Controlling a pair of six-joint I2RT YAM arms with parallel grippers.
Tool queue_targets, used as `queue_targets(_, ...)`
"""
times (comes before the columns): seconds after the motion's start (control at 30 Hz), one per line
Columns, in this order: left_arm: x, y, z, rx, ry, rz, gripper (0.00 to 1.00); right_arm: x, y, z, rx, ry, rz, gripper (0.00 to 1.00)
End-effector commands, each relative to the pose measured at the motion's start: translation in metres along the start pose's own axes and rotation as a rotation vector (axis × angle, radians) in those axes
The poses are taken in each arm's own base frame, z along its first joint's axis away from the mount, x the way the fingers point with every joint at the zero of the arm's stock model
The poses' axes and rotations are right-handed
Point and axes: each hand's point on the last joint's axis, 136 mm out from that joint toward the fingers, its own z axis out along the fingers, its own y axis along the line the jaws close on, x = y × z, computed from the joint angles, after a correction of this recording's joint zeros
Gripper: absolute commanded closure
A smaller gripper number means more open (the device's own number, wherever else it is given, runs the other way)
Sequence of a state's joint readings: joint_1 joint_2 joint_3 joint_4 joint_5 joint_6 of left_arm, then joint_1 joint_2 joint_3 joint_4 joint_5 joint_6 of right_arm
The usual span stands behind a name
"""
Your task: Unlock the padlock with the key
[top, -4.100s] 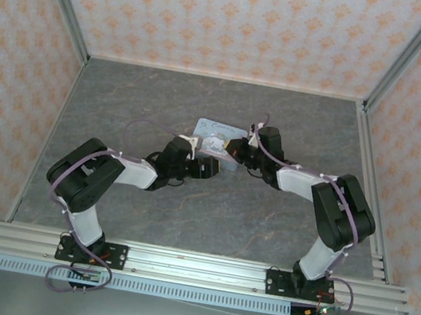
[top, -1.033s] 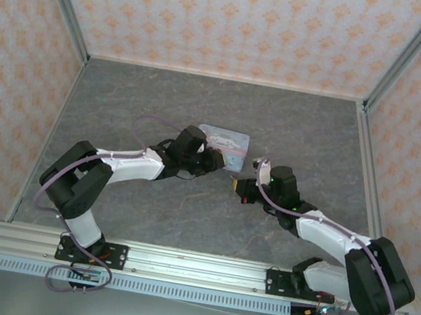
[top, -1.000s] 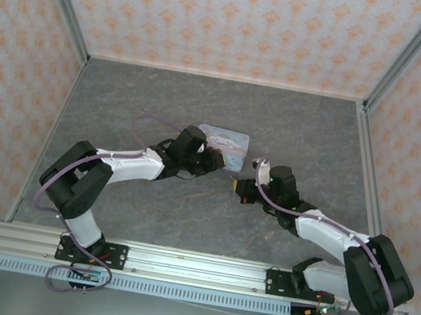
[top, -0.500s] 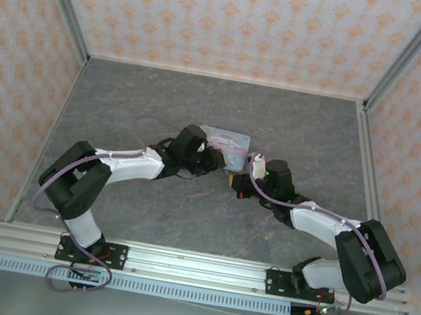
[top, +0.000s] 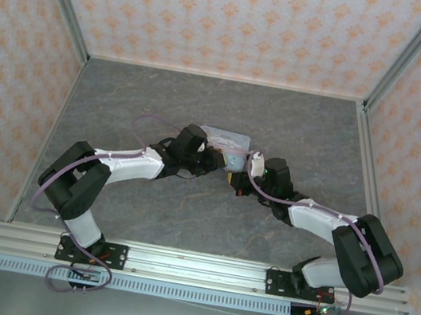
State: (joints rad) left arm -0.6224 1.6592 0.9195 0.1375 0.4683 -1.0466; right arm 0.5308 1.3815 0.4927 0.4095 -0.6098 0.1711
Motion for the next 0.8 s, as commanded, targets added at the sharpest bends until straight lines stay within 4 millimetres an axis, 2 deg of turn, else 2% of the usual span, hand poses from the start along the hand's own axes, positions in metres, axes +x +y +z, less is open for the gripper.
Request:
queue_targets(0.0,-0.0026,-0.0300,-0.0106,0.066,-0.007,0.036,0.80,-0.0173,0.0092,0.0012,-0.028,-0.052,-0.036,1.00)
queue_targets(0.47,-0.0018,-0.0315,-0.0138,0.068,-0.006,0.041,0.80,-0.0231,0.0090,0.0037,-0.030,-0.069,-0.036,1.00)
queue_targets(0.77,-0.0023,-0.0303,-0.0146,0.062,-0.011,0.041,0.80,-0.0155,0.0037,0.0037,-0.009,-0.041,-0.033,1.00)
